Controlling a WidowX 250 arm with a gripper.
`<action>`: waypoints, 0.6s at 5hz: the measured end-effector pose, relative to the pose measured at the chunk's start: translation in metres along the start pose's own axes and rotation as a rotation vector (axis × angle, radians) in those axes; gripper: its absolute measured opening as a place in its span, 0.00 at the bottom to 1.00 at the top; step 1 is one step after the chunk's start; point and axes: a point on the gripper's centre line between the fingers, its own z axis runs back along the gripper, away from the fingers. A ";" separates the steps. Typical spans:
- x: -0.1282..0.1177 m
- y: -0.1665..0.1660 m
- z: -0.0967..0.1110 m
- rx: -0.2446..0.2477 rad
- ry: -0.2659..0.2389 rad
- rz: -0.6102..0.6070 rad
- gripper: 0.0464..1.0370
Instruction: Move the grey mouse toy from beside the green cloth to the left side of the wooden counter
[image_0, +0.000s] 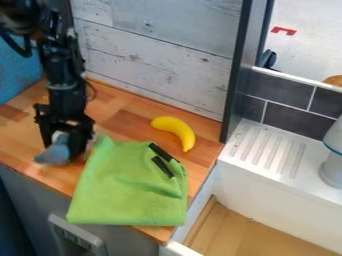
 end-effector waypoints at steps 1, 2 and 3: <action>-0.005 0.008 0.029 0.061 -0.059 0.044 0.68; -0.012 0.016 0.045 0.108 -0.065 0.082 0.68; -0.020 0.038 0.052 0.142 -0.038 0.151 0.68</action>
